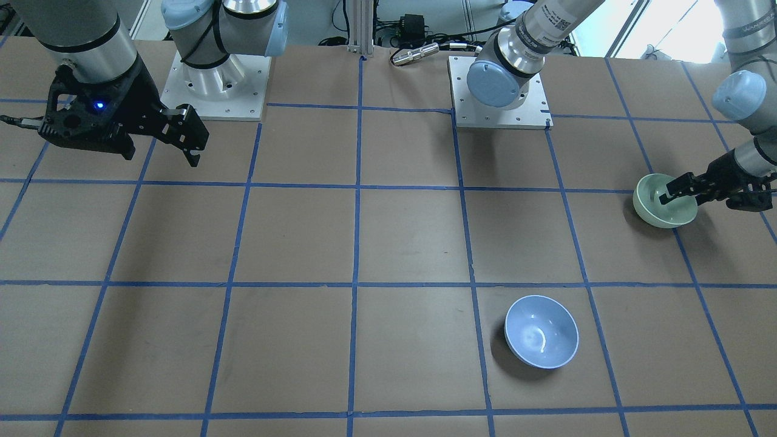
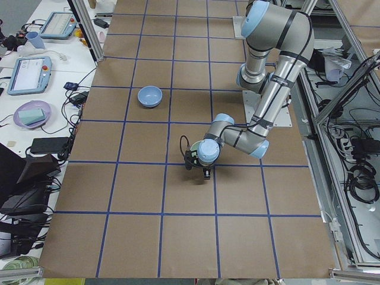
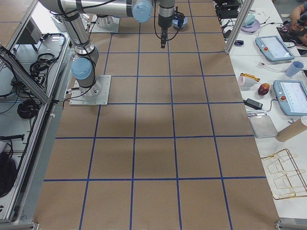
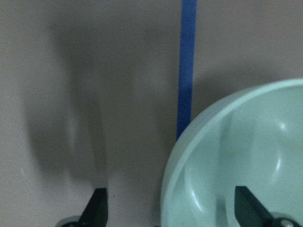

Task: Stack green bowl on blue bowl
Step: 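Lower the left gripper onto the green bowl rim and grasp it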

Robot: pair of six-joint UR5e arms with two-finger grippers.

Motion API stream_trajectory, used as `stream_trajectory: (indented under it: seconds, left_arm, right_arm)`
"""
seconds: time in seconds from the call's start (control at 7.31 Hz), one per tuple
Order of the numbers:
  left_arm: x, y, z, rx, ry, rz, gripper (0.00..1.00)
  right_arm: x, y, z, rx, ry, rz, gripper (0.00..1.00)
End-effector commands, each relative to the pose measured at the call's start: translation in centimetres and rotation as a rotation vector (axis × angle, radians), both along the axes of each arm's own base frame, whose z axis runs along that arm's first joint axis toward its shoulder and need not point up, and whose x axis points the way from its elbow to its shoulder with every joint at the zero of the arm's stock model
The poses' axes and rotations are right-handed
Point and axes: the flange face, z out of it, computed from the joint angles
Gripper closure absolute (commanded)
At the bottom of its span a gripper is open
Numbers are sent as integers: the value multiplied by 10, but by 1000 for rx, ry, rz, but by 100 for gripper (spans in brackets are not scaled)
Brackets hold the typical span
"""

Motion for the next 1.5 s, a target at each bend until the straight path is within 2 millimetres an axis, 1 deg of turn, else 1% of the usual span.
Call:
stream_trajectory:
  seconds: [0.0,0.14,0.27,0.41,0.55,0.68,1.37]
  left_arm:
    - [0,0,-3,1,4,-4,24]
    - [0,0,-4,2,5,-4,41]
    - [0,0,-4,3,6,-7,69]
    - [-1,0,-4,1,9,-9,87]
    - [-1,0,-4,1,9,-11,92]
    - [-1,0,-4,2,10,-9,100]
    - [-2,0,6,-6,15,-23,100]
  right_arm:
    - [0,0,0,0,0,0,0]
    - [0,0,0,0,0,0,0]
    - [0,0,0,0,0,0,0]
    - [0,0,0,0,0,0,0]
    - [0,0,0,0,0,0,0]
    - [0,0,0,0,0,0,0]
    - [0,0,0,0,0,0,0]
